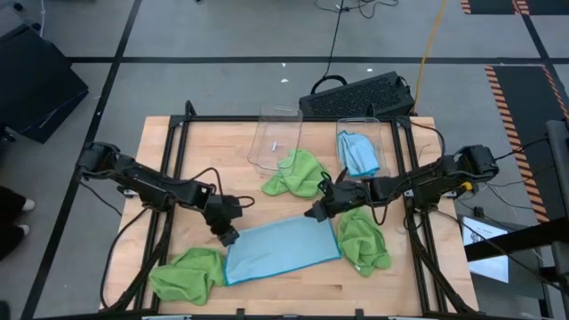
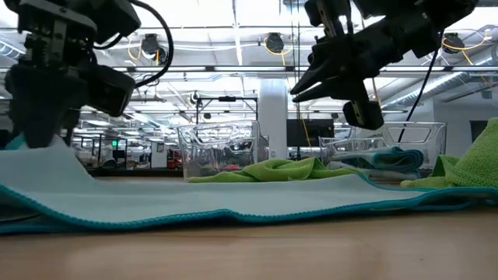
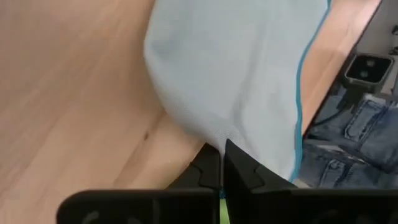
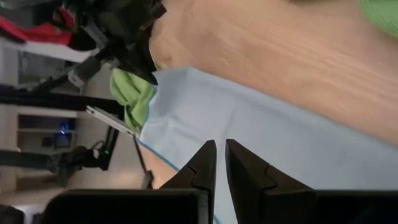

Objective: Fold microfiber towels
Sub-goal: Fold the blue microfiber towel

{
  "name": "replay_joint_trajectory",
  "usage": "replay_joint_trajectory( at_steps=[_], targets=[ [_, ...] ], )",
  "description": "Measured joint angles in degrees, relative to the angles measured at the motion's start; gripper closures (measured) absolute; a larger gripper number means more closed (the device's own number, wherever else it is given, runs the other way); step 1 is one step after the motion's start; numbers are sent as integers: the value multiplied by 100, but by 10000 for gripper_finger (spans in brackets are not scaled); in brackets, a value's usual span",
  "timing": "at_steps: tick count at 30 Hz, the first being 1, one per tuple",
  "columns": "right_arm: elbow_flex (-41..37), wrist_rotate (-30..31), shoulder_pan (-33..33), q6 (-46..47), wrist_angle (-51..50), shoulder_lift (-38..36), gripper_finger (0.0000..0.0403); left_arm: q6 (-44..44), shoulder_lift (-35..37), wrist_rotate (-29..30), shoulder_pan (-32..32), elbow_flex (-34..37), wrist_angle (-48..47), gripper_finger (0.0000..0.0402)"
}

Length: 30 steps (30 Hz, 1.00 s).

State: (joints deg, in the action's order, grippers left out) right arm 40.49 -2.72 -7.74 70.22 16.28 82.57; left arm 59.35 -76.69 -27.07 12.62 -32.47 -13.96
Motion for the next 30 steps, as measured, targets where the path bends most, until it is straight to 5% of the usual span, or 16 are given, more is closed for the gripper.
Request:
replay_joint_trajectory(
  at_steps=[7, 12, 16, 30],
  targets=[
    [182, 478, -374, -469, 436, 3, 376, -15, 13, -116, -17, 0, 60, 399],
    [1443, 1621, -1081, -1025, -317, 278, 374, -161, 13, -114, -17, 0, 60, 398],
    [2578, 1926, -1371, -1932, -1126, 966, 362, -357, 13, -113, -10, 0, 49, 397],
    [4922, 1590, -1797, -3476, -1041, 3471, 205, -416, 13, 117, 26, -4, 95, 398]
  ],
)
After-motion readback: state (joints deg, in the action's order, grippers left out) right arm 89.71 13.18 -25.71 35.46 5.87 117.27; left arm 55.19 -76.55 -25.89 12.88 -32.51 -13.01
